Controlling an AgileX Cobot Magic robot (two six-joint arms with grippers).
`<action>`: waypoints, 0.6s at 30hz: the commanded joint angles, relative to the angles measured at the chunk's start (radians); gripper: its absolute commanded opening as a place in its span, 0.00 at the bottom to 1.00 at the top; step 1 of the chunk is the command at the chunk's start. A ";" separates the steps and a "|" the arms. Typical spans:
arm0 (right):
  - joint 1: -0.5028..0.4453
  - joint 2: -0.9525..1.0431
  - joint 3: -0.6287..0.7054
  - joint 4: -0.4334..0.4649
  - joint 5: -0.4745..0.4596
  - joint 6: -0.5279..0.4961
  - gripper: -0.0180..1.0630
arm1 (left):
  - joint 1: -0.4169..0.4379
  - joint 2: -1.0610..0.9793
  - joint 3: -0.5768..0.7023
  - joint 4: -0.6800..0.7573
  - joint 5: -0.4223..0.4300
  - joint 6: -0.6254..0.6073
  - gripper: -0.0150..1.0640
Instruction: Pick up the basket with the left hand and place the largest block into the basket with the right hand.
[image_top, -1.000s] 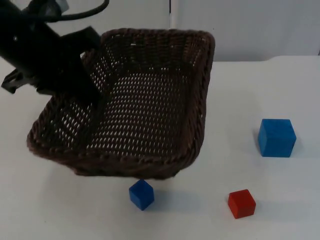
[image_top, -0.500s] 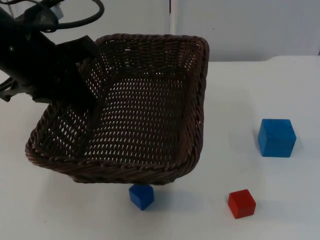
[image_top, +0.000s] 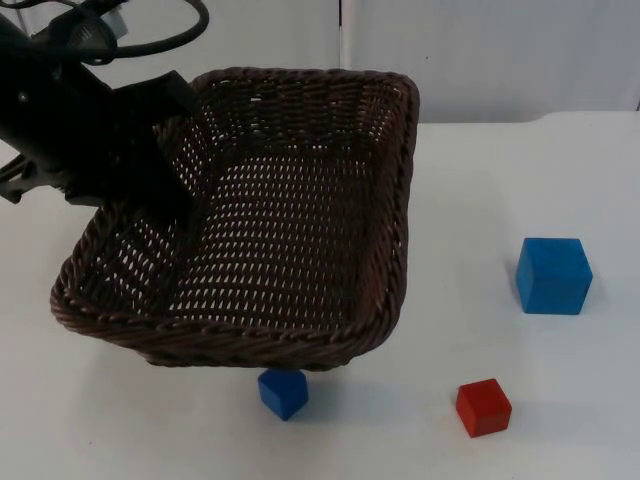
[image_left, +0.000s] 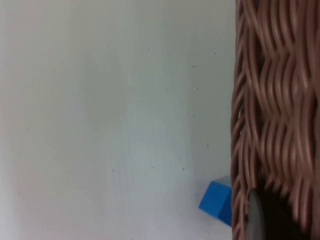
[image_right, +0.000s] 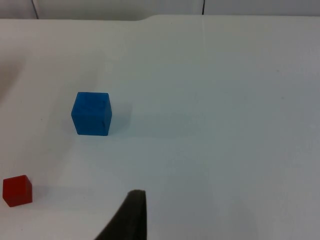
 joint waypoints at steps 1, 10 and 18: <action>-0.006 -0.003 0.006 0.003 -0.008 -0.003 0.99 | 0.000 -0.016 0.003 -0.025 0.011 0.000 0.01; -0.006 -0.003 0.006 -0.001 -0.008 -0.003 0.99 | 0.000 -0.016 0.003 -0.025 0.019 0.000 0.01; -0.006 -0.003 0.006 -0.001 -0.008 -0.003 0.99 | 0.000 -0.016 0.003 -0.016 0.036 0.000 0.01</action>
